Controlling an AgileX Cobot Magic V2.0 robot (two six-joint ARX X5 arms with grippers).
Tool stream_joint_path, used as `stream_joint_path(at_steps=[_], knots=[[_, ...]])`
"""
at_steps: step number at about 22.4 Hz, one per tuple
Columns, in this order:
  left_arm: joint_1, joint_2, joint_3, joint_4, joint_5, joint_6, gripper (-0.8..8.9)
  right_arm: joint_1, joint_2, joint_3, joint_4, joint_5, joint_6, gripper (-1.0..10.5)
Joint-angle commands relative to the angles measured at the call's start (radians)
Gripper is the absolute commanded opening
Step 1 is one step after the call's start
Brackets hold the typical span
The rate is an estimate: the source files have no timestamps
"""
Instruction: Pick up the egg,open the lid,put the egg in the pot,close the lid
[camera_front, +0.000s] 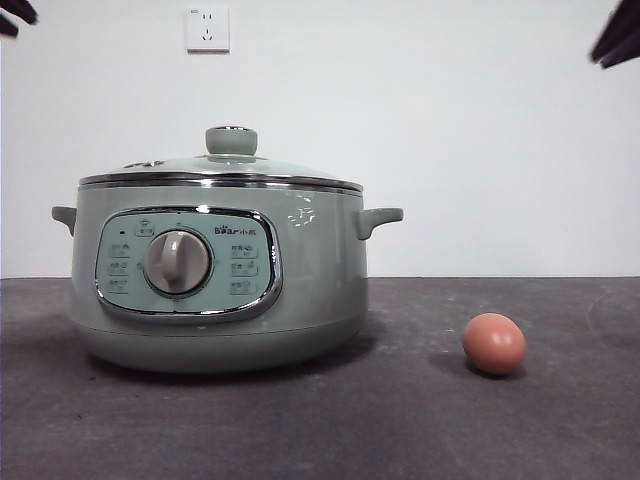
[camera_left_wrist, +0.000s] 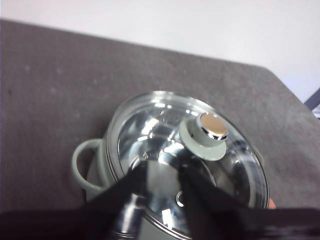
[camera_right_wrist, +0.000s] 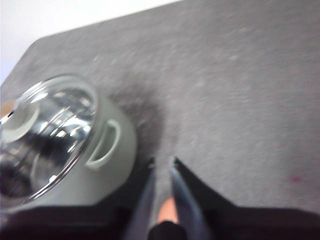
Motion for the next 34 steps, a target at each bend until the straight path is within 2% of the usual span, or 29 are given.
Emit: stream_joint_path(at_steps=[1,3,5,7,11,15,18,23,29,31,33,34], knots=[[-0.001,0.024,0.021,-0.005,0.01,-0.007,3.85,0.002,0.022,0.005,-0.003,-0.014,-0.014,4.6],[-0.001,0.035,0.03,-0.004,0.009,-0.006,3.85,0.003,0.037,0.005,-0.014,-0.014,-0.007,5.4],[-0.001,0.036,0.032,0.014,0.009,-0.006,3.85,0.026,0.054,0.005,-0.037,-0.009,-0.007,5.4],[-0.002,0.036,0.036,0.024,0.009,-0.007,3.84,0.081,0.08,0.005,-0.04,0.026,0.026,5.4],[-0.017,0.036,0.036,0.037,0.008,-0.007,3.82,0.272,0.196,0.005,-0.046,0.236,0.085,5.3],[-0.027,0.036,0.036,0.037,0.007,-0.007,3.82,0.42,0.369,0.005,-0.032,0.375,0.112,5.3],[-0.027,0.036,0.036,0.035,0.007,-0.007,3.82,0.453,0.501,0.005,0.002,0.409,0.12,5.3],[-0.027,0.036,0.036,0.021,0.006,-0.007,3.82,0.452,0.647,0.005,0.038,0.413,0.123,5.2],[-0.027,0.036,0.036,0.021,0.003,-0.006,3.82,0.447,0.692,0.005,0.06,0.416,0.123,1.5],[-0.027,0.036,0.036,0.021,0.003,-0.007,3.82,0.439,0.694,0.005,0.061,0.447,0.122,-0.1],[-0.027,0.036,0.036,0.019,0.003,-0.006,3.82,0.438,0.694,0.005,0.061,0.518,0.117,-0.1],[-0.027,0.036,0.036,0.016,0.005,-0.006,3.82,0.437,0.69,0.005,0.06,0.517,0.108,-0.1]])
